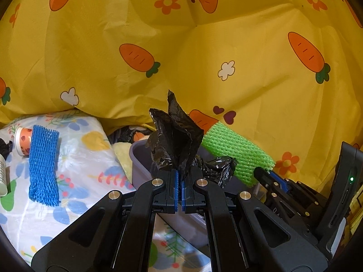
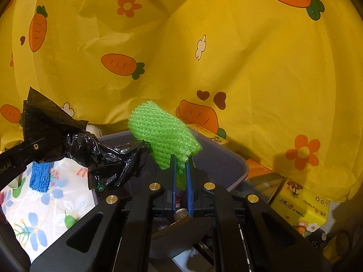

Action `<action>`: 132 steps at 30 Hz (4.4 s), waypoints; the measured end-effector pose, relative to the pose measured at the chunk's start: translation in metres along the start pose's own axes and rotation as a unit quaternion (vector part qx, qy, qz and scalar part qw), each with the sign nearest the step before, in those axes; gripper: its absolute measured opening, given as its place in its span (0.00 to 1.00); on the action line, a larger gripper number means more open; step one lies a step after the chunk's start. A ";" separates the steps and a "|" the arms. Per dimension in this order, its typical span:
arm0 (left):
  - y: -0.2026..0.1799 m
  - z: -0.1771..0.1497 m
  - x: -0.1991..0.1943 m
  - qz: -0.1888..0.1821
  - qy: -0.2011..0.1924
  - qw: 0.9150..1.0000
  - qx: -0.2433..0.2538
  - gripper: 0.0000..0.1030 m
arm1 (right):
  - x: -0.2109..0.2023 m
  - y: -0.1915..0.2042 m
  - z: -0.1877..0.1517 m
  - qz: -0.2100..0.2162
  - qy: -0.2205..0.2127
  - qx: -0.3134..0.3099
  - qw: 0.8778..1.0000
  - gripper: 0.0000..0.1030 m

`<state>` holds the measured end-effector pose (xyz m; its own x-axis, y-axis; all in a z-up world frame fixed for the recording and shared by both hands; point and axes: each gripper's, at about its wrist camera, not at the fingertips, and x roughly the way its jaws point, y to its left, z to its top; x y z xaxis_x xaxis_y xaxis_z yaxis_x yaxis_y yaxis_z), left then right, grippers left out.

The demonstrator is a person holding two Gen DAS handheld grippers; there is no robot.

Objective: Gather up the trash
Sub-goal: 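Carry black bag and green net over the grey bin and open both tools, then move both tools back to the table and grasp the pink bag with the left tool, then grasp the upright grid cup with the right tool while the left tool holds the pink bag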

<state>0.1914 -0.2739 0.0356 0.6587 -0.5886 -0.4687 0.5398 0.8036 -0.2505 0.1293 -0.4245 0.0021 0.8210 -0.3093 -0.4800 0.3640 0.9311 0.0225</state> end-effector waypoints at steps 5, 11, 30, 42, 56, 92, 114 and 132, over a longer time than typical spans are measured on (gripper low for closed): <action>0.001 -0.004 0.015 0.001 0.015 1.000 -0.003 0.01 | 0.007 -0.003 -0.002 -0.001 0.008 0.001 1.000 0.09; -0.003 -0.009 0.027 -0.006 0.030 1.000 0.000 0.01 | 0.012 -0.007 -0.001 -0.003 0.013 0.007 1.000 0.09; -0.011 -0.023 0.043 -0.036 0.061 0.997 0.013 0.68 | 0.028 -0.006 -0.007 0.023 0.038 0.007 0.999 0.10; 0.009 -0.024 0.020 -0.001 0.024 1.000 0.001 0.80 | 0.032 -0.004 -0.010 0.018 0.040 0.012 0.999 0.45; 0.027 -0.036 -0.010 0.045 0.015 0.999 0.001 0.80 | 0.014 0.003 -0.013 0.012 0.024 0.011 1.000 0.60; 0.339 -0.103 -0.166 0.429 0.086 0.889 -0.134 0.83 | -0.020 0.284 -0.029 0.247 0.062 -0.138 0.957 0.80; 0.371 -0.109 -0.217 0.422 -0.036 0.870 -0.252 0.34 | 0.030 0.429 -0.051 0.271 0.103 -0.228 0.930 0.79; 0.377 -0.114 -0.215 0.408 -0.025 0.873 -0.265 0.34 | 0.051 0.440 -0.060 0.272 0.136 -0.226 0.925 0.52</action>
<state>0.1935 0.1652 -0.0542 0.7398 0.2064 -0.6404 -0.4292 0.8777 -0.2129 0.3047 -0.0184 -0.0655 0.6655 0.2321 -0.7094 -0.3424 0.9395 -0.0139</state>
